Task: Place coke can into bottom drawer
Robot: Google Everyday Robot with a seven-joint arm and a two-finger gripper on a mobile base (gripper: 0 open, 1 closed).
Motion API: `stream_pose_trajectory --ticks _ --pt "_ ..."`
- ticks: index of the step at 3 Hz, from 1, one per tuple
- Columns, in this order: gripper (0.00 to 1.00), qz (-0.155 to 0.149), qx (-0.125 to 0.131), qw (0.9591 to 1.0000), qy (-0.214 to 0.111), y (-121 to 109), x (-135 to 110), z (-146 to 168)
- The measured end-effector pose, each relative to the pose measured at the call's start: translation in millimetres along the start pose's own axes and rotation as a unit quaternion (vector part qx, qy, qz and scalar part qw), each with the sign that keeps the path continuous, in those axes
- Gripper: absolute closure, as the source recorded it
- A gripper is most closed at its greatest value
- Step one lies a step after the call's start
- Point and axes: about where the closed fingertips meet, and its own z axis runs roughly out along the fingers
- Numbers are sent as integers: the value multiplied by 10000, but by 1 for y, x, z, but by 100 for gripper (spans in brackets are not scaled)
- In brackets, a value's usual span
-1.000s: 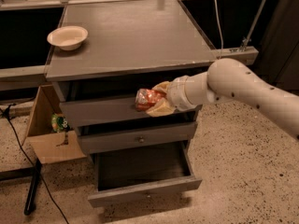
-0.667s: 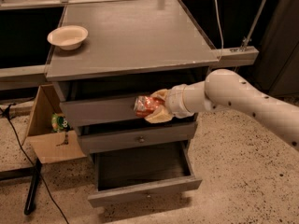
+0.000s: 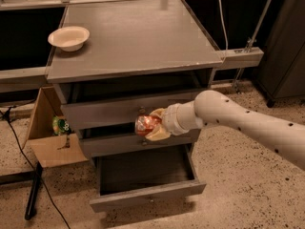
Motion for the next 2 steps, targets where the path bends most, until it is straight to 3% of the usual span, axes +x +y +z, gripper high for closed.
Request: stream_pose_trajectory --ticks 1,2 --pt "100 -35 -25 10000 -55 3 2 4" --pt "100 -123 -40 9999 -94 7 20 20"
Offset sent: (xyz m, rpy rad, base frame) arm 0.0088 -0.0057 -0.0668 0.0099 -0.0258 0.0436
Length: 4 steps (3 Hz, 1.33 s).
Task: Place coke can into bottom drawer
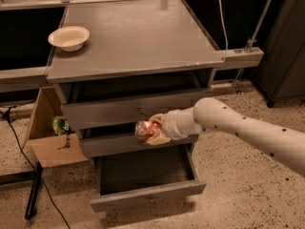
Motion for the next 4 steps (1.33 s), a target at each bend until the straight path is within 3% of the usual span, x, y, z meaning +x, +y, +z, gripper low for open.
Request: stream_pose_trajectory --ticks 2,4 --pt "100 -134 37 9995 -273 10 52 49" --pt "100 143 -63 9994 -302 26 113 94"
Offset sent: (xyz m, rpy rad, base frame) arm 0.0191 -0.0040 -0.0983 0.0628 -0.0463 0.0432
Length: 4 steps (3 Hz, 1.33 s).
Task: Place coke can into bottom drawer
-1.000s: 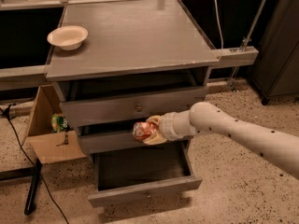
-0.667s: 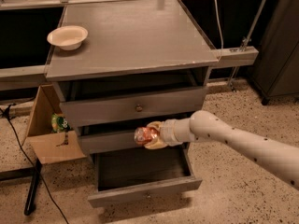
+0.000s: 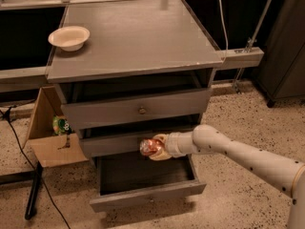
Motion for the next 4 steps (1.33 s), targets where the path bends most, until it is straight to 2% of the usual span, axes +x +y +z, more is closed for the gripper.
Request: stream_pose_trajectory --ticks 1,2,3,4 --pt "100 294 -230 9991 222 20 42 28" --pt "100 294 -230 9991 222 20 42 28" --pt "100 303 -263 9990 193 23 59 42" --pt "100 325 -256 9991 66 26 92 61"
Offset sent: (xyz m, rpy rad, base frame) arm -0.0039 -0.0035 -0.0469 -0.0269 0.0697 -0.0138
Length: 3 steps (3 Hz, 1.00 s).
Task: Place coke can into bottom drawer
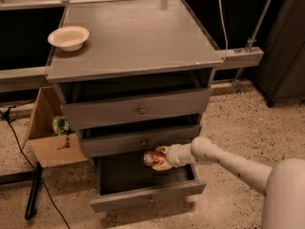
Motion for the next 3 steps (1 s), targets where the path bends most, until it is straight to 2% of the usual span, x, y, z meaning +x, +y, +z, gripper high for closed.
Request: stream_pose_trajectory --ticks 1,2,3 --pt "100 -38 0 9998 -202 4 43 29" --pt "100 -66 -16 9996 -279 7 71 48" --pt "100 -85 -39 9995 -308 8 87 61"
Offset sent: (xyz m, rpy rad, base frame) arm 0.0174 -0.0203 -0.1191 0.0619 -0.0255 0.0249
